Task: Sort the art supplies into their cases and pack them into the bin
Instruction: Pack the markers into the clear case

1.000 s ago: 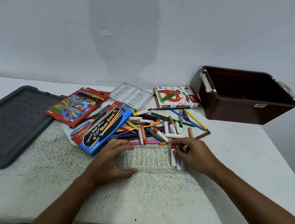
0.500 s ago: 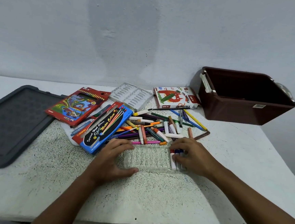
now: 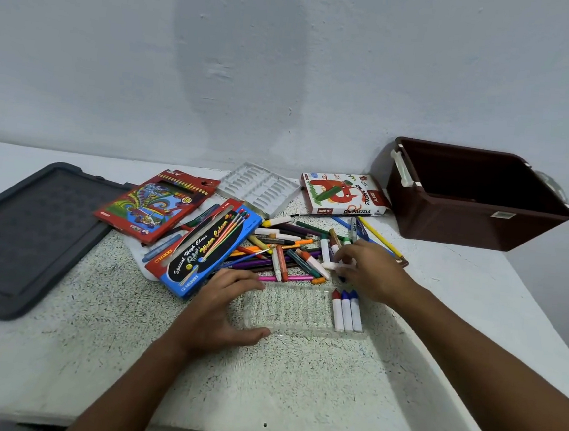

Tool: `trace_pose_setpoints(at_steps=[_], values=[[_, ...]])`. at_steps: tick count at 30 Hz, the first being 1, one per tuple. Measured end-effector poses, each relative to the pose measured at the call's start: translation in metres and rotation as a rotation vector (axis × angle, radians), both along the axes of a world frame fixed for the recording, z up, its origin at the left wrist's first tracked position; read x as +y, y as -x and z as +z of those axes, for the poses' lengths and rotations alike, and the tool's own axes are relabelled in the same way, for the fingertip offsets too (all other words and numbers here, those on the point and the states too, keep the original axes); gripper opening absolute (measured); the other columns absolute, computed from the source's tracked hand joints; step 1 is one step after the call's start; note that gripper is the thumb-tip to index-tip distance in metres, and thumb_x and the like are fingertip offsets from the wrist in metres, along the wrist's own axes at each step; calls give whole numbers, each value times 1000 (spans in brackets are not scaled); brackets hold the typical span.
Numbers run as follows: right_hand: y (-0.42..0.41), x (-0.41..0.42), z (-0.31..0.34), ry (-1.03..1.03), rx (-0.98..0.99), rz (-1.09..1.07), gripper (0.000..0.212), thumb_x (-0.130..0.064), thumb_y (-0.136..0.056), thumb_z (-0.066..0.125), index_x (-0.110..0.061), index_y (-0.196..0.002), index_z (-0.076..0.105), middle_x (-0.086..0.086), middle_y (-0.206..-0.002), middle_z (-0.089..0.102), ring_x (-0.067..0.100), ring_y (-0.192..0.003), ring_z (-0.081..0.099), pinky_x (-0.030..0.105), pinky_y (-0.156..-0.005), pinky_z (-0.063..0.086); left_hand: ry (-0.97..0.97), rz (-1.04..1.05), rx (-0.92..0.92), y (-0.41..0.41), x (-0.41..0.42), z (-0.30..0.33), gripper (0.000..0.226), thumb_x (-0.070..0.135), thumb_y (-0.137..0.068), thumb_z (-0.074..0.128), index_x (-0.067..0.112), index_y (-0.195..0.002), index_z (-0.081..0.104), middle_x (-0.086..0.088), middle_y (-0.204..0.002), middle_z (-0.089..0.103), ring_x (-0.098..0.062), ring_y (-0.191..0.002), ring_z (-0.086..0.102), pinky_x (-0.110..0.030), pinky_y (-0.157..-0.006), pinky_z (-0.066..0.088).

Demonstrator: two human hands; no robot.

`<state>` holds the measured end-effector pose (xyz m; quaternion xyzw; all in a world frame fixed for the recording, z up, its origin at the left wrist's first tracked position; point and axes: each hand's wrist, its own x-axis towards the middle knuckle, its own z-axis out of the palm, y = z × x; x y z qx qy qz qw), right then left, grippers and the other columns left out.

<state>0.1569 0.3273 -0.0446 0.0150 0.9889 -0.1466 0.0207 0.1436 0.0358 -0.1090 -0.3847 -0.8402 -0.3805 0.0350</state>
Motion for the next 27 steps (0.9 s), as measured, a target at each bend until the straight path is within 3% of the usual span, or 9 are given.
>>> trace_pose_setpoints(at_steps=[4,12,18,21,24,27], values=[[4,0,-8,-106,-6,30,28,-27,-89,65,-21,-117,64,4,-115,56,22,-107,49,35,-80,47,-4,1,1,0,0,0,67,60,-65,77,25,-121,62,15,-123,56,-3,-119,48,-25,-98,44],[2,0,-10,-95,0,38,27,-23,-88,67,-20,-115,64,3,-114,56,22,-108,48,34,-80,45,-18,7,11,-1,1,0,65,58,-65,79,24,-119,63,16,-122,57,-3,-118,49,-27,-98,45],[-2,-5,6,208,114,-113,14,-22,-90,67,-21,-98,55,-6,-95,57,9,-76,53,17,-55,34,-38,4,-23,0,0,2,69,57,-63,82,24,-121,63,15,-124,57,-2,-120,49,-25,-99,44],[-10,-12,20,425,124,-128,29,-19,-88,70,-23,-107,49,-6,-86,57,9,-72,56,13,-52,39,-44,3,-43,2,-1,3,71,57,-62,82,23,-122,62,14,-125,58,-2,-121,50,-27,-100,46],[-15,-16,29,558,119,-90,44,-24,-84,74,-32,-119,48,0,-91,58,13,-76,63,12,-54,44,-41,-2,-57,2,-1,3,72,58,-63,81,25,-123,61,15,-125,58,-3,-121,50,-30,-99,47],[-17,-18,27,605,111,-72,38,-27,-83,75,-37,-113,53,2,-91,60,16,-74,64,19,-55,46,-37,0,-58,1,-1,2,73,60,-62,80,25,-123,61,15,-126,58,-3,-121,50,-30,-100,46]])
